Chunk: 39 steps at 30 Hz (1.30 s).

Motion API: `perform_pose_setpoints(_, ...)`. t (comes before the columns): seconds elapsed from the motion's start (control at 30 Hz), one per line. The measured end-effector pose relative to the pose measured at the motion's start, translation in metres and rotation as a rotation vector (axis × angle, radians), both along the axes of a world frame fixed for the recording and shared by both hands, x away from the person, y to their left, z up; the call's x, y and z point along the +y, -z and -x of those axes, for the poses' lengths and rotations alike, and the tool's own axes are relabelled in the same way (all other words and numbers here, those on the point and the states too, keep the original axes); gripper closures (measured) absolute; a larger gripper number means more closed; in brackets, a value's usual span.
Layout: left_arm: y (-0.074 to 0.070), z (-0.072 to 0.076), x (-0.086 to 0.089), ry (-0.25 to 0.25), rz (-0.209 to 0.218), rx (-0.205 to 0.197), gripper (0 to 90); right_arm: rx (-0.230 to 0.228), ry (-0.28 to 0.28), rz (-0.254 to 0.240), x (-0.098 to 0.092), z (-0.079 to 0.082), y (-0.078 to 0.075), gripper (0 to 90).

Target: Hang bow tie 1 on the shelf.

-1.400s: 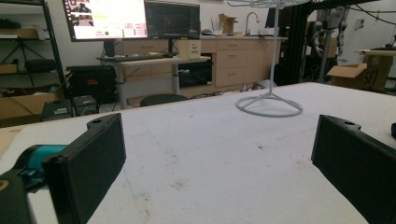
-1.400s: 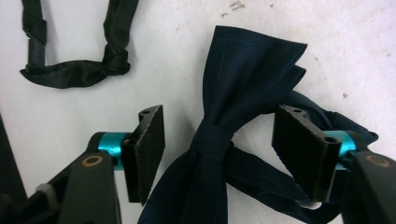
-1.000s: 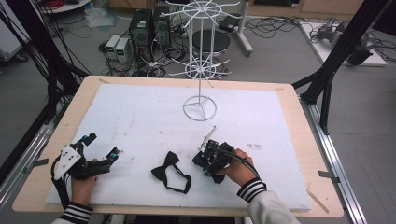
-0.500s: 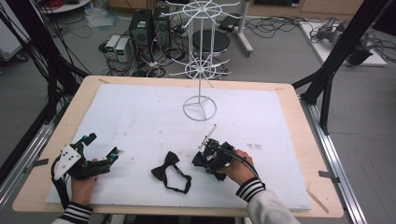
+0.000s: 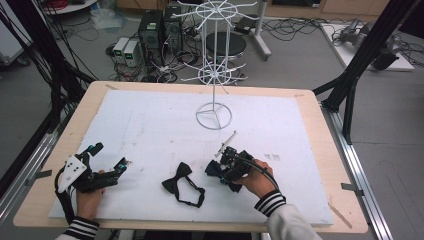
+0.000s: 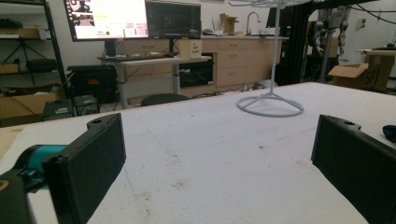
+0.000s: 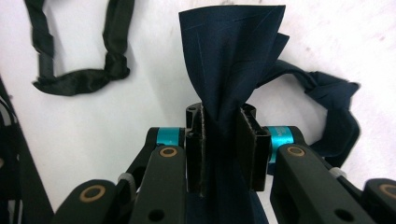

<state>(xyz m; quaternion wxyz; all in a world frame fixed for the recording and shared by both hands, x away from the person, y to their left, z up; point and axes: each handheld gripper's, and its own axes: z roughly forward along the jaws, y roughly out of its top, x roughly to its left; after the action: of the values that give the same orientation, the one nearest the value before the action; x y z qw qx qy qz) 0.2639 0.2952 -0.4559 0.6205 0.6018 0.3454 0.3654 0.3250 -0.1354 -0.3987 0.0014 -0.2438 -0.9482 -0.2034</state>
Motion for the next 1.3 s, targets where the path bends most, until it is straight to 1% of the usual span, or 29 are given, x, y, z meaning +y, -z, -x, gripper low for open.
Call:
perform_pose_setpoints(0.03, 0.000, 0.000, 0.000, 0.001, 0.000, 0.000, 3.5, -0.009, 0.008, -0.028, -0.003, -0.001, -0.003, 75.3)
perform_pose_setpoints(0.13, 0.000, 0.000, 0.000, 0.000, 0.000, 0.000, 3.4, -0.020, 0.014, -0.047, -0.006, -0.001, -0.006, 75.2)
perform_pose_setpoints(0.17, 0.000, 0.000, 0.000, 0.000, 0.000, 0.000, 3.5, -0.025, 0.019, -0.059, -0.007, -0.001, -0.007, 75.2)
perform_pose_setpoints(0.2, 0.000, 0.000, 0.000, -0.001, 0.000, 0.000, 3.5, -0.039, 0.024, -0.078, -0.009, 0.000, -0.011, 75.3)
perform_pose_setpoints(0.23, 0.000, 0.000, 0.000, 0.000, 0.001, 0.000, 3.5, -0.039, 0.024, -0.078, -0.009, 0.000, -0.011, 75.3)
perform_pose_setpoints(0.27, 0.000, 0.000, 0.000, -0.001, 0.000, 0.000, 3.5, -0.045, 0.028, -0.109, -0.012, -0.001, -0.013, 75.3)
perform_pose_setpoints(0.3, 0.000, 0.000, 0.000, -0.001, 0.000, 0.000, 3.5, -0.050, 0.030, -0.121, -0.013, 0.000, -0.015, 75.3)
perform_pose_setpoints(0.33, 0.000, 0.000, 0.000, 0.000, 0.001, 0.000, 3.5, -0.050, 0.030, -0.121, -0.013, 0.000, -0.015, 75.3)
perform_pose_setpoints(0.37, 0.000, 0.000, 0.000, 0.000, 0.001, 0.000, 3.5, -0.068, 0.033, -0.145, -0.015, 0.000, -0.018, 75.3)
perform_pose_setpoints(0.4, 0.000, 0.000, 0.000, 0.000, 0.001, 0.000, 3.4, -0.076, 0.037, -0.159, -0.016, 0.000, -0.019, 75.3)
perform_pose_setpoints(0.43, 0.000, 0.000, 0.000, 0.000, 0.001, 0.000, 3.4, -0.076, 0.037, -0.159, -0.016, 0.000, -0.019, 75.3)
perform_pose_setpoints(0.47, 0.000, 0.000, 0.000, 0.000, 0.000, 0.000, 3.5, -0.080, 0.042, -0.189, -0.018, -0.001, -0.022, 75.3)
perform_pose_setpoints(0.5, 0.000, 0.000, 0.000, 0.000, 0.000, 0.000, 3.5, -0.080, 0.042, -0.189, -0.018, -0.001, -0.022, 75.3)
perform_pose_setpoints(0.53, 0.000, 0.000, 0.000, 0.000, 0.001, 0.000, 3.5, -0.081, 0.047, -0.202, -0.018, -0.001, -0.023, 75.3)
perform_pose_setpoints(0.57, 0.000, 0.000, 0.000, 0.000, 0.001, 0.000, 3.5, -0.092, 0.052, -0.212, -0.020, -0.001, -0.025, 75.3)
perform_pose_setpoints(0.6, 0.000, 0.000, 0.000, 0.000, 0.001, 0.000, 3.4, -0.105, 0.059, -0.234, -0.022, -0.001, -0.028, 75.3)
perform_pose_setpoints(0.63, 0.000, 0.000, 0.000, 0.000, 0.001, 0.000, 3.4, -0.110, 0.063, -0.248, -0.022, -0.002, -0.030, 75.3)
perform_pose_setpoints(0.67, 0.000, 0.000, 0.000, 0.000, 0.000, 0.000, 3.4, -0.124, 0.060, -0.256, -0.023, -0.002, -0.031, 75.3)
perform_pose_setpoints(0.73, 0.000, 0.000, 0.000, 0.000, 0.001, 0.000, 3.4, -0.133, 0.062, -0.264, -0.024, -0.002, -0.033, 75.3)
perform_pose_setpoints(0.9, 0.000, 0.000, 0.000, -0.001, 0.000, 0.000, 3.4, -0.174, 0.062, -0.318, -0.028, -0.002, -0.041, 75.3)
perform_pose_setpoints(1.0, 0.000, 0.000, 0.000, -0.001, 0.000, 0.000, 3.5, -0.196, 0.069, -0.336, -0.030, -0.002, -0.046, 75.3)
perform_pose_setpoints(1.07, 0.000, 0.000, 0.000, -0.001, 0.000, 0.000, 3.5, -0.219, 0.082, -0.355, -0.032, -0.002, -0.049, 75.3)
perform_pose_setpoints(1.17, 0.000, 0.000, 0.000, -0.002, 0.002, 0.000, 3.5, -0.228, 0.102, -0.381, -0.035, -0.002, -0.053, 75.3)
perform_pose_setpoints(1.3, 0.000, 0.000, 0.000, -0.001, 0.001, 0.001, 3.5, -0.269, 0.128, -0.416, -0.040, -0.004, -0.060, 75.3)
